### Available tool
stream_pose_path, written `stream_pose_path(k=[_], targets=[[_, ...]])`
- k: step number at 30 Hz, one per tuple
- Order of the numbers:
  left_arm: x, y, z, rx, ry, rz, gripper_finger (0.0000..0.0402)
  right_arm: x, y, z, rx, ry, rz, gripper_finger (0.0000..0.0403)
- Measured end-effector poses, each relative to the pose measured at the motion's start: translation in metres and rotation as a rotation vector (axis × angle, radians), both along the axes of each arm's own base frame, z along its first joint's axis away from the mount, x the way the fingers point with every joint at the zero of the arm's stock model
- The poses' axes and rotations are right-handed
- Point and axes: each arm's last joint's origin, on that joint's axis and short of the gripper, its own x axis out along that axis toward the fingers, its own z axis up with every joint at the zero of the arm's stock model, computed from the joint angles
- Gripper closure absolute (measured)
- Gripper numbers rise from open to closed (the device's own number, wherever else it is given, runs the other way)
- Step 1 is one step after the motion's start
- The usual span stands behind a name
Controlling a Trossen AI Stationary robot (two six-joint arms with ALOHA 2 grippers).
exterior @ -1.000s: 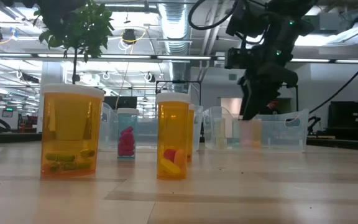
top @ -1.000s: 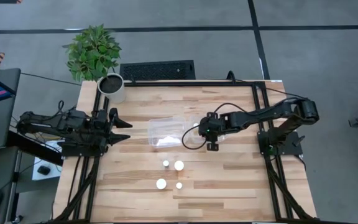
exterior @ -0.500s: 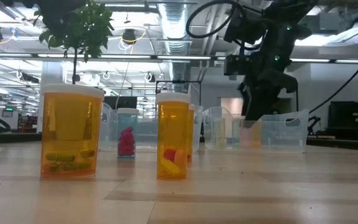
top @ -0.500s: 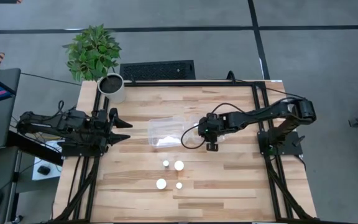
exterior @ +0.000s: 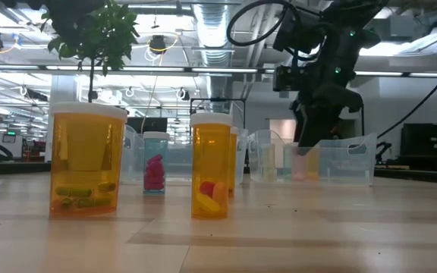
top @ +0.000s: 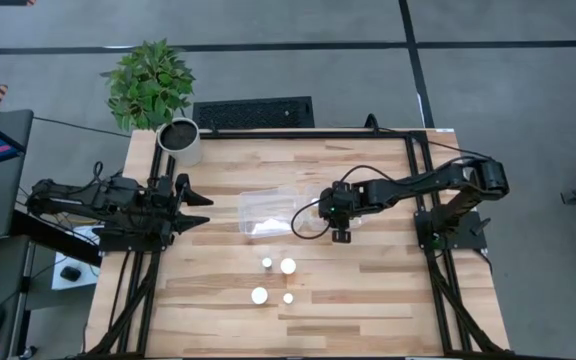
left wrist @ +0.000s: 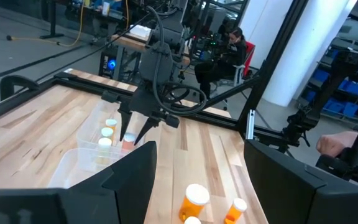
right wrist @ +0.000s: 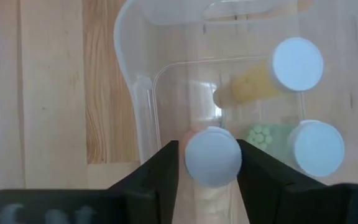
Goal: Pick and place medicine bottles into bin by pill shape (circle, oval)
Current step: Put the pink pill bottle into the right transparent bin, then put the top big orange pill bottle into the left transparent bin
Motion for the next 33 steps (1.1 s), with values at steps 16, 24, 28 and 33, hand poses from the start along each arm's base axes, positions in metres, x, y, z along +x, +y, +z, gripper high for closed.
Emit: stream_pose_path(k=[16,24,28,33], targets=[[0.0,0.0,0.0,0.0,0.0,0.0,0.0166,0.0,0.0,0.008,-0.001,0.028,0.005,0.0179],[0.0,0.0,0.0,-0.005,0.0,0.0,0.0166,0.007,0.0,0.048,-0.001,0.05,0.008,0.0177],[0.0,0.0,0.0,-0.006,0.0,0.0,0.0166,0.014,0.007,0.073,-0.001,0.019,0.027,0.0178],[0.0,0.0,0.0,-0.006,0.0,0.0,0.0166,0.024,0.032,0.094,0.0,-0.082,0.105,0.0176]])
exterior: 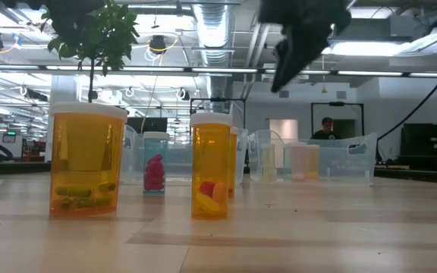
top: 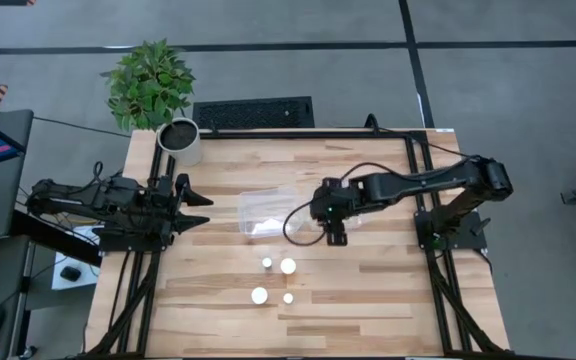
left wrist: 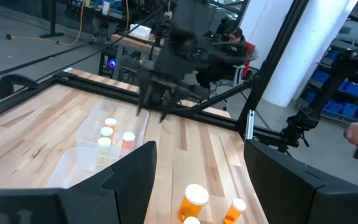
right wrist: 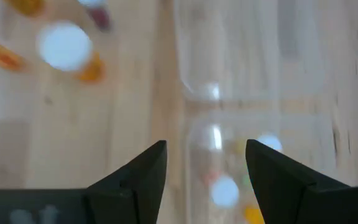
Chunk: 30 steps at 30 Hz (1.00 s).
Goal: Pick and place medicine bottles into bin by pill shape (circle, oval)
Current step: Put the top big orange pill bottle into the left transparent bin
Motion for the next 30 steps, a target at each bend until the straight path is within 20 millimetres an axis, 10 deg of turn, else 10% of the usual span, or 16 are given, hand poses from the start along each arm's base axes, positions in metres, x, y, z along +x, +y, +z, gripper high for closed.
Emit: stream_pose_path(k=[12,30], targets=[[0.0,0.0,0.0,0.001,-0.004,0.0,0.0166,0.024,0.078,0.002,0.045,-0.275,0.215,0.0173],[0.002,0.0,0.0,-0.002,0.004,0.007,0.0166,0.074,0.104,-0.067,0.028,-0.183,0.25,0.0164]])
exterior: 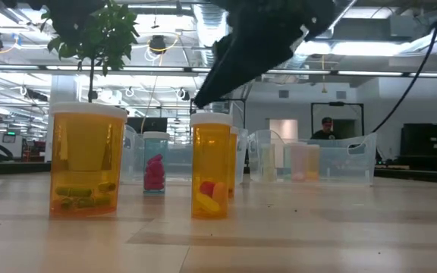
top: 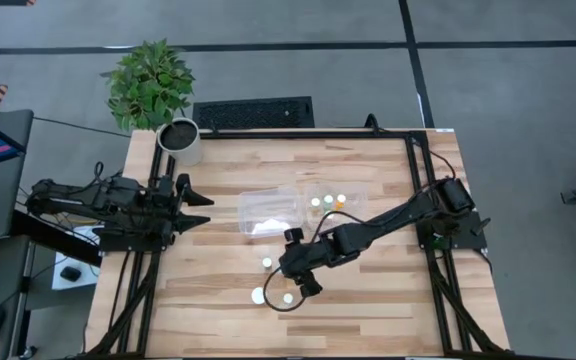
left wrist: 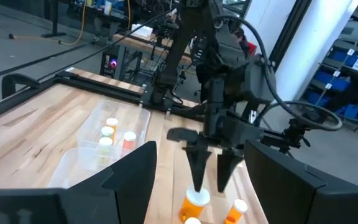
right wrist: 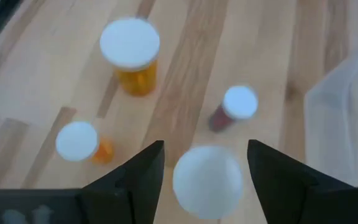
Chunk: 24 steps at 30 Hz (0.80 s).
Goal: Pick and place medicine bottles into bin by pill shape (circle, oval)
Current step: Put the top big orange pill bottle into the left transparent bin
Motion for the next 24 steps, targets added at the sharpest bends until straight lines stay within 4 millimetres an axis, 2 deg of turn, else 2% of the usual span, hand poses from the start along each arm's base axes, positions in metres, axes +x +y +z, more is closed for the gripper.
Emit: stream_pose_path(k=[9,16,20,24], targets=[[0.0,0.0,0.0,0.0,-0.001,0.001,0.0166,0.002,0.001,-0.004,-0.008,0.034,-0.002,0.0127],[0.0,0.0,0.0,0.0,0.0,0.001,0.0166,0.003,0.0,-0.004,-0.003,0.033,-0.008,0.0125],[0.0,0.0,0.0,-0.001,0.0,0.001,0.0166,0.003,0.001,-0.013,0.003,0.065,-0.023,0.0125],[0.0,0.0,0.0,0.0,0.001,0.001,0.0166,0.004,0.0,-0.011,0.01,0.051,-0.026,0.0125]])
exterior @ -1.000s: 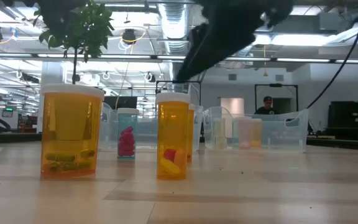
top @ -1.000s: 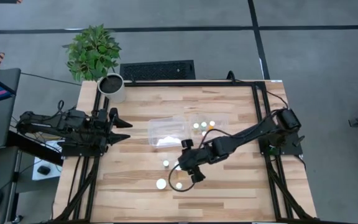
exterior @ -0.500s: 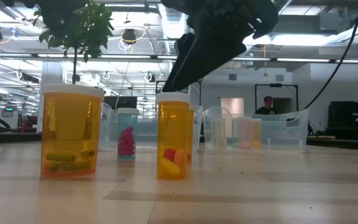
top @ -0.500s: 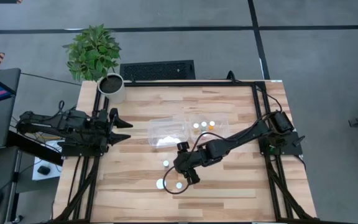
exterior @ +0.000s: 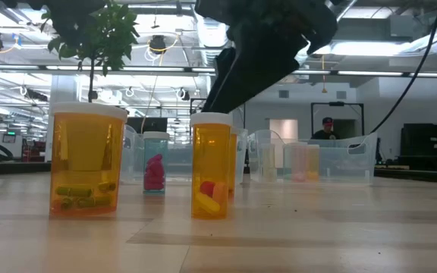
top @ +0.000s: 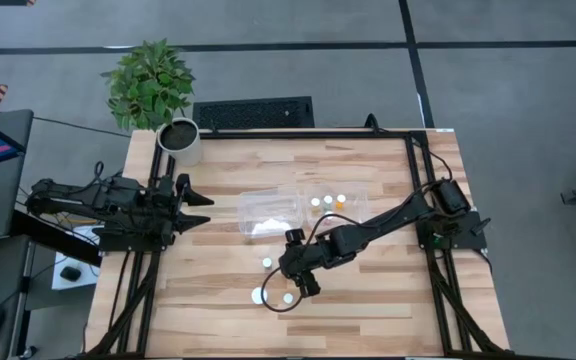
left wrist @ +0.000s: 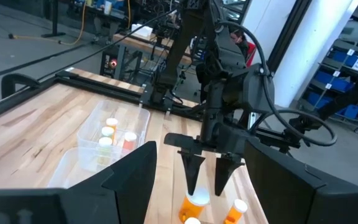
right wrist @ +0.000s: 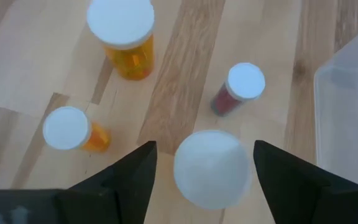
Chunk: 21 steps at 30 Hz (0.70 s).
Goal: Pick and place medicine bottles into bin by pill shape (circle, oval)
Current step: Put the top big orange pill bottle into the left transparent bin
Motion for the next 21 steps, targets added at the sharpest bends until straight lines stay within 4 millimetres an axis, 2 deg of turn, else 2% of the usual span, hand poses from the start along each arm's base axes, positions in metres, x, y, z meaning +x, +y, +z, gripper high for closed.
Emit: stream_pose_path(k=[6,16,21], targets=[[0.0,0.0,0.0,0.0,0.001,0.0,0.0166,0.001,-0.002,0.0,0.006,0.004,-0.005,0.0125],[0.0,0.0,0.0,-0.001,0.001,0.0,0.0166,0.004,-0.001,-0.021,0.005,0.063,-0.003,0.0125],[0.0,0.0,0.0,-0.006,0.001,0.0,0.0166,0.004,-0.001,-0.017,0.01,0.049,-0.003,0.0127]])
